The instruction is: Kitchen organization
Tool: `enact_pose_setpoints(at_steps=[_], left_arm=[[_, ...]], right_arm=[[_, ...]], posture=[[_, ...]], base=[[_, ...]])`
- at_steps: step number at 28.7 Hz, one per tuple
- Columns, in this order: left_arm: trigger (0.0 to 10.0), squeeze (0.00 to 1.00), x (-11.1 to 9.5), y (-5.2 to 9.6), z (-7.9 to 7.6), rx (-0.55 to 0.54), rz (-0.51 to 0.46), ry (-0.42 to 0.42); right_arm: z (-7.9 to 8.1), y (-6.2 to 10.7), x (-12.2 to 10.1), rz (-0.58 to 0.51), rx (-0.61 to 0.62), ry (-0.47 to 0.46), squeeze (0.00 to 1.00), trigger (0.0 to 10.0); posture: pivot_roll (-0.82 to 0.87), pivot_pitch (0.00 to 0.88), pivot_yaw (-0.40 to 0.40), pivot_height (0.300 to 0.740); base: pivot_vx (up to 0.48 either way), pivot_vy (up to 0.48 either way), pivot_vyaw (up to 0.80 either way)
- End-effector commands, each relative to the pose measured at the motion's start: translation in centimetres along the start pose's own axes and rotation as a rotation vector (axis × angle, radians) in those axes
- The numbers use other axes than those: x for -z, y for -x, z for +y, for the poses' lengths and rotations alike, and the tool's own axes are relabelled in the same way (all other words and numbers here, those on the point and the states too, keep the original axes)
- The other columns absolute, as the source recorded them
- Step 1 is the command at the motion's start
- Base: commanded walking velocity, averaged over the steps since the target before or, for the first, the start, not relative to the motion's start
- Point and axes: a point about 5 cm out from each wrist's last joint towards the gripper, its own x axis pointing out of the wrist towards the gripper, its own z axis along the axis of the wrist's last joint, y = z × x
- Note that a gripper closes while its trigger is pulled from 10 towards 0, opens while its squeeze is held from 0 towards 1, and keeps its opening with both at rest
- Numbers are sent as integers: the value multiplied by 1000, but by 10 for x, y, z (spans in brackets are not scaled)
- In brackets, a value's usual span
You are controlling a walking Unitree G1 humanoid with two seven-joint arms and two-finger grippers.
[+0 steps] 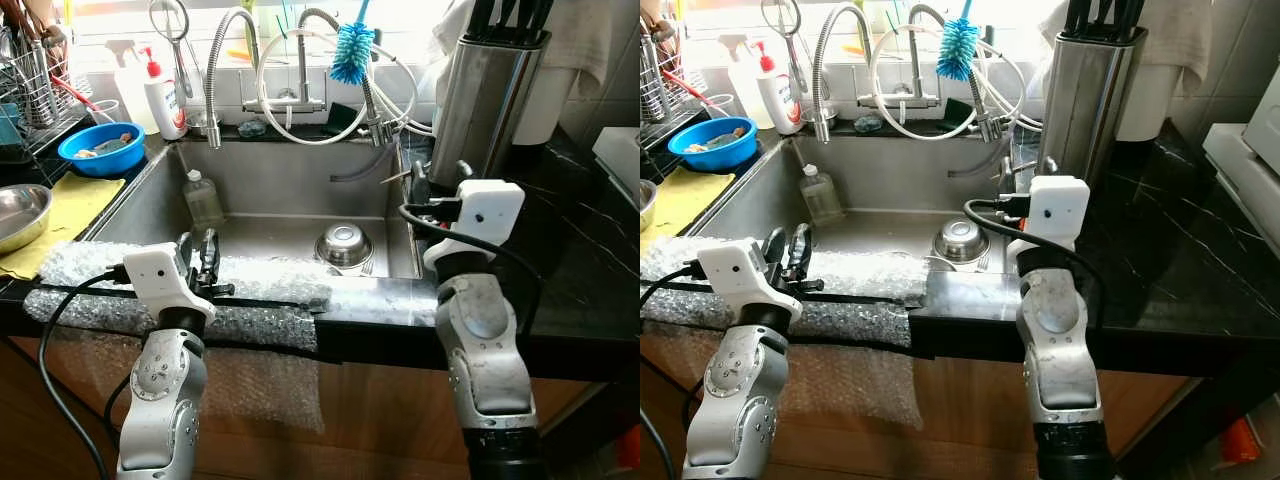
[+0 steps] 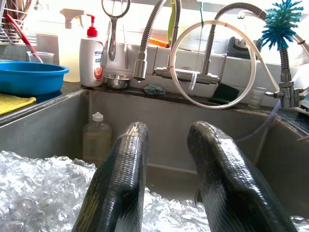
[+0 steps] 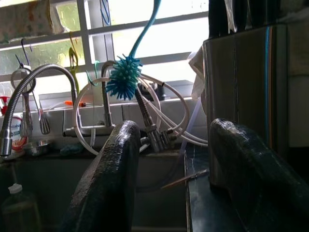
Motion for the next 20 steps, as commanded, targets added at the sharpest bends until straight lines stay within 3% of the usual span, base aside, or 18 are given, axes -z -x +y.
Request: enact_pose_setpoints(at_steps=[1,8,14,20], left_arm=[[10000,0,-4,-1,2,-4,-4,-28],[10000,0,-8,-1,4,-16,-23,-34],[10000,0,-13,-2,2,-6,-44,-62],[10000,0,-20,-5,0,-3,-75,-68]], right_arm=[[5,0,-4,-7,-11,-13,0,10000],[7,-2,-6,-19,-25,11,0,10000],[7,-3,-7,-26,-33,22,0,10000],[9,-3,-7,-26,-42,27,0,10000]], posture=[[-1,0,86,740],[1,0,85,740],[0,0,87,740],[2,0,87,740]], base=[[0,0,0],[0,0,0],[0,0,477],[0,0,800]])
